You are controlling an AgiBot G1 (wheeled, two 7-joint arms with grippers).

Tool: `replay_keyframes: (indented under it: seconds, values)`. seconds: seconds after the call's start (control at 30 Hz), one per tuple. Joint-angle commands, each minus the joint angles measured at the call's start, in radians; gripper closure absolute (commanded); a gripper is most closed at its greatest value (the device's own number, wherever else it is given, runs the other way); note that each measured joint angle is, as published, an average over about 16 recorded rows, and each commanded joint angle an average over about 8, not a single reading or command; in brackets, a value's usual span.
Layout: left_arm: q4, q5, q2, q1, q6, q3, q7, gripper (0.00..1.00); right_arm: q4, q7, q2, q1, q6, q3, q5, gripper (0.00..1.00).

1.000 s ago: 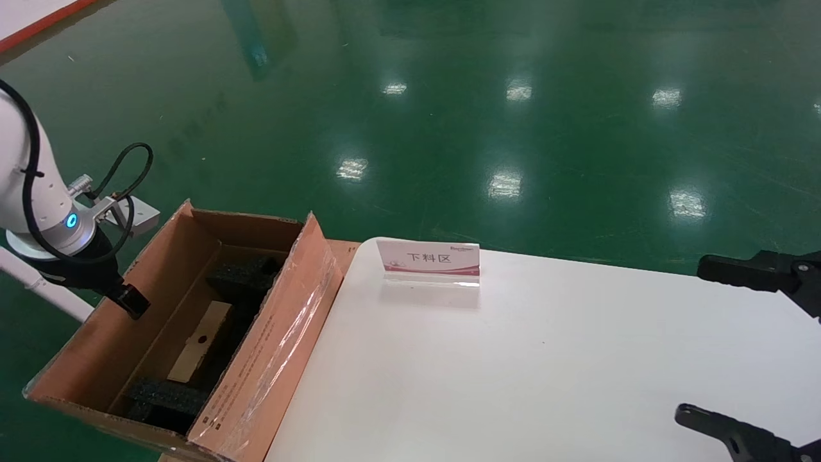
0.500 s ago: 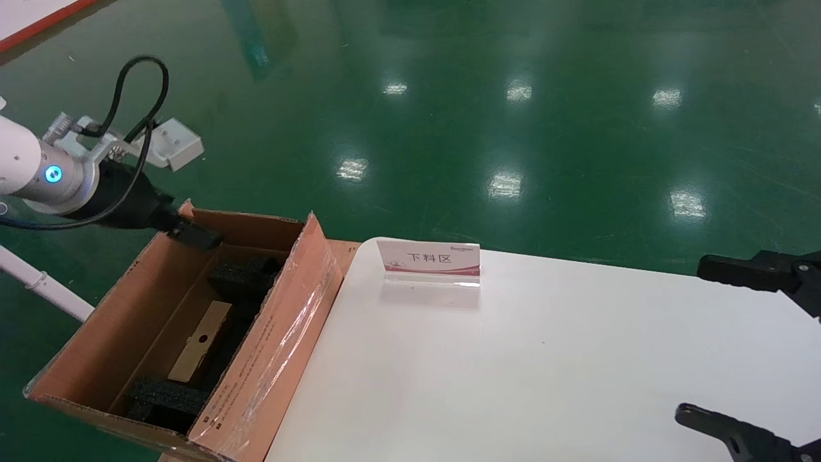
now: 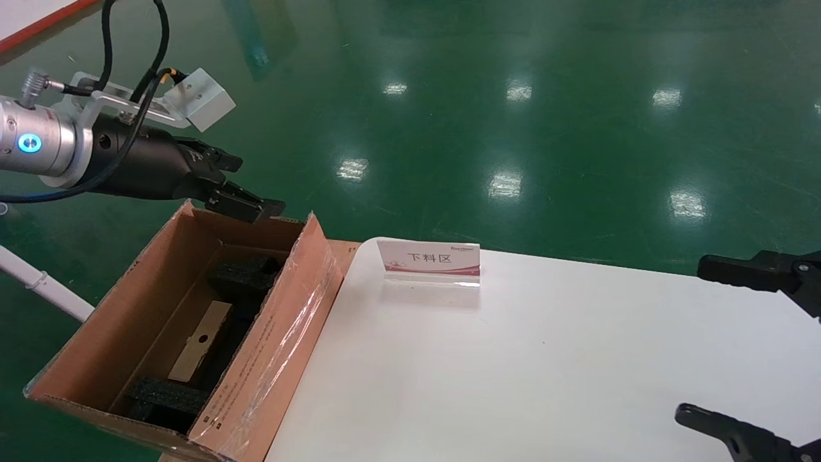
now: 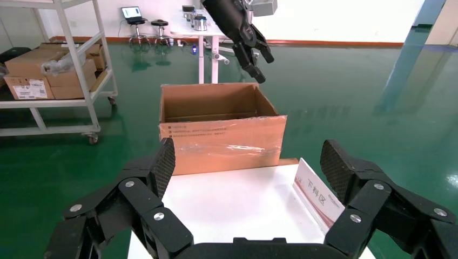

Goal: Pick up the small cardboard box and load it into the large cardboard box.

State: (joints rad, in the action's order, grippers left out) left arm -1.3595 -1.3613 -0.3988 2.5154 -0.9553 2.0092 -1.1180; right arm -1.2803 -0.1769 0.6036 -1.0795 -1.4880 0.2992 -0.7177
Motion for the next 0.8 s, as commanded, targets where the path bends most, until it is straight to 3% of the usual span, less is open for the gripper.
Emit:
replay_keyframes:
  seconds: [0.03,0.23,0.8]
  values:
    - [-0.002,0.011,0.004,0.007,0.001,0.000,0.016,0.00,0.000,0.000,0.000,0.000,0.000,0.000,0.000,0.00]
    - [0.000,0.049,-0.007,-0.067,-0.029,-0.094,0.069,0.00,0.000,0.000,0.000,0.000,0.000,0.000,0.000,0.00]
    - [0.023,0.222,-0.068,-0.477,-0.182,-0.581,0.326,0.00,0.001,0.001,0.000,0.000,0.000,0.001,0.000,0.00]
